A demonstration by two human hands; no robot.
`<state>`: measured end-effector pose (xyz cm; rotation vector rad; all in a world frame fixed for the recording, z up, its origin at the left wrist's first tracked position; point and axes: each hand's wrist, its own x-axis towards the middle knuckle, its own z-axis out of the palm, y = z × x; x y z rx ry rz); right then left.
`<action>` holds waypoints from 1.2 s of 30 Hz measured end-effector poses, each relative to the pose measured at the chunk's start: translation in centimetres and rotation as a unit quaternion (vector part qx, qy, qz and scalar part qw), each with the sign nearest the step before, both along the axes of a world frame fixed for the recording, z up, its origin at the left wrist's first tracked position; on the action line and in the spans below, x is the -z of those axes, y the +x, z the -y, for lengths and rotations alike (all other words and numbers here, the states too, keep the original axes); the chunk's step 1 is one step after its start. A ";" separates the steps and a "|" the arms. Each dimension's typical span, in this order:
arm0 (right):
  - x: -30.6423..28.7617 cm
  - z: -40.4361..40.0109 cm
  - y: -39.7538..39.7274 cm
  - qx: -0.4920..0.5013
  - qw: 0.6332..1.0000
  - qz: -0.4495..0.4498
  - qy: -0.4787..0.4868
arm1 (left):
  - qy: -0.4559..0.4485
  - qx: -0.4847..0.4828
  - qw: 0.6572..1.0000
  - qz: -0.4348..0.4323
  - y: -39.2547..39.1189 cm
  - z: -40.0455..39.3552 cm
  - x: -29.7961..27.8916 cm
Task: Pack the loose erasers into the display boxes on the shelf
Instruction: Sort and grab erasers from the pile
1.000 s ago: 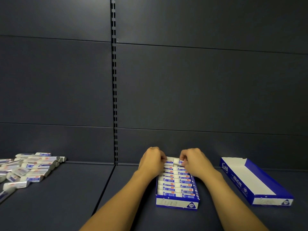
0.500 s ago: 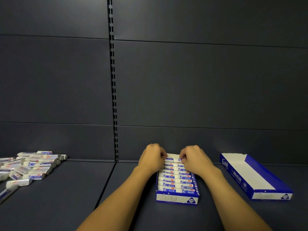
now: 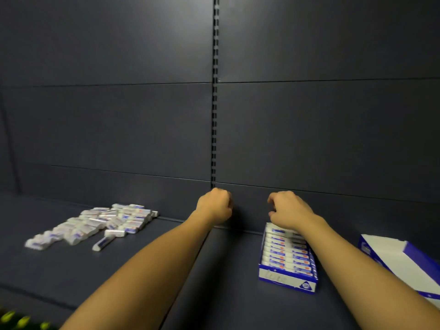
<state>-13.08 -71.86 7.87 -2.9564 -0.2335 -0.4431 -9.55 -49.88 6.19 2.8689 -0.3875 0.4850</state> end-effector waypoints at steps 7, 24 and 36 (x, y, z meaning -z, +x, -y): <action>-0.9 -7.4 -1.6 -0.044 0.995 -0.078 -0.054 | 0.027 -0.139 0.990 0.010 -5.4 -8.2 -1.4; -1.1 -23.6 -6.3 -0.083 0.991 -0.096 -0.040 | 0.016 -0.227 0.974 0.000 -12.4 -27.3 -0.9; -0.2 -34.6 -7.6 -0.035 0.997 -0.057 -0.048 | 0.003 -0.164 0.986 -0.012 -11.7 -37.3 1.1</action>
